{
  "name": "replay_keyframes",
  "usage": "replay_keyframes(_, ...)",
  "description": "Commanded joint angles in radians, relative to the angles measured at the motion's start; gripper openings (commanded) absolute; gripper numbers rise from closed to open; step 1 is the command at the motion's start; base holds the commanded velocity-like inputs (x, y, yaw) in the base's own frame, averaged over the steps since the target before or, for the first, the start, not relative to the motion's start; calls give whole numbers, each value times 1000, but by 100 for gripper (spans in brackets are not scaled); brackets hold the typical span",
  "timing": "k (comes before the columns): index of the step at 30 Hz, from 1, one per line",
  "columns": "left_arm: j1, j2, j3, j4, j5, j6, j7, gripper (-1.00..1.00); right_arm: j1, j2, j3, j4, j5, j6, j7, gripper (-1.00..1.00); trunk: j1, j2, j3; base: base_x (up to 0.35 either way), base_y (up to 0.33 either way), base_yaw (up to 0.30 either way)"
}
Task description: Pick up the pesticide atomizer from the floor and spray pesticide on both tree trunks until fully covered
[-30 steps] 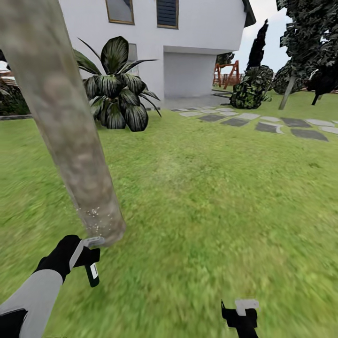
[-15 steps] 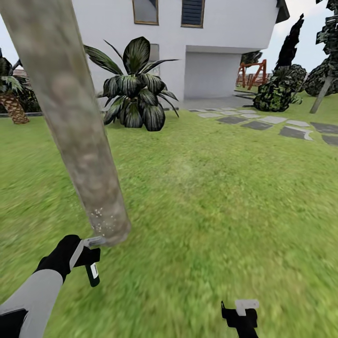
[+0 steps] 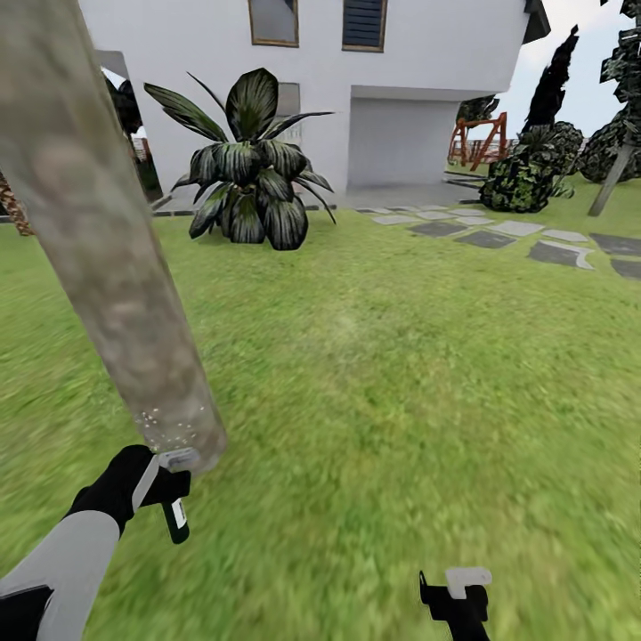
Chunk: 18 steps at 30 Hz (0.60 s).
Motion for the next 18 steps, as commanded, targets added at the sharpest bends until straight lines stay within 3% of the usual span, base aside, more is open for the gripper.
replay_keyframes(1, -1, -1, 5, -2, -8, 5, -8, -100, 0, 0, 9, 0, -7, -1, -3, 100, 0, 0, -1, 161, -253, 104)
replay_keyframes(12, -1, -1, 5, -4, -8, 5, -6, -100, 0, 1, 9, 0, -7, -1, -3, 100, 0, 0, -1, 141, -254, 254)
replay_keyframes(18, -1, 0, 5, -5, -9, 4, -4, -100, 0, 1, 9, 0, -7, -1, -3, 100, 0, 0, -1, 30, -265, 278)
